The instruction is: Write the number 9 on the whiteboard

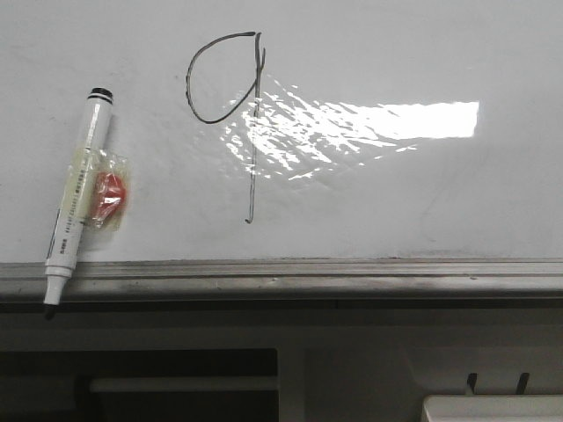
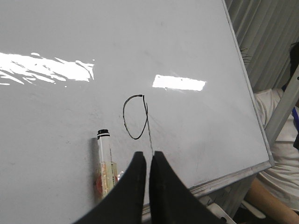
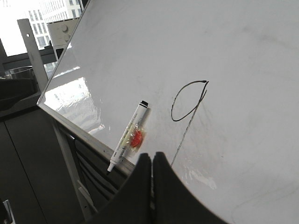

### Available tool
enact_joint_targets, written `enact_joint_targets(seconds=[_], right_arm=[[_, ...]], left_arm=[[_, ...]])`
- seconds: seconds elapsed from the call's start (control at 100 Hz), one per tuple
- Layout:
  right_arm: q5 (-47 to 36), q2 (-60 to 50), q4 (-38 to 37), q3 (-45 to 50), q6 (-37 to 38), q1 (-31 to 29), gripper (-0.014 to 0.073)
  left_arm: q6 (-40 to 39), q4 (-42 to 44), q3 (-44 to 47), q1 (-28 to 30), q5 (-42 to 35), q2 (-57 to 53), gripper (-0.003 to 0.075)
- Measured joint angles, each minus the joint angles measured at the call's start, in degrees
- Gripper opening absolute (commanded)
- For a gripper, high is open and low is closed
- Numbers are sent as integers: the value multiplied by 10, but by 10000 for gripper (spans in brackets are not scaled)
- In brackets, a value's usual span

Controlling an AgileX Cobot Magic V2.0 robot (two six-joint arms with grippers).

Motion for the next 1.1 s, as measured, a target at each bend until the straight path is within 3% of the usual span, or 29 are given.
enact_joint_targets(seconds=[0.28,0.52,0.79,0.96,1.1], right_arm=[[0,-1,0,0,0,0,-69],[0,-1,0,0,0,0,-69],[0,-1,0,0,0,0,-69],[0,-1,0,1,0,0,-69],[0,-1,0,1,0,0,-69]], left_arm=[[0,0,0,0,0,0,-20],[0,87,19,8,-12,0,-20],[14,20,99,144,-95,-10,-20],[87,-5,123,214,-146,-11,-20],[152,-26,123,251,-134,-11,-20]])
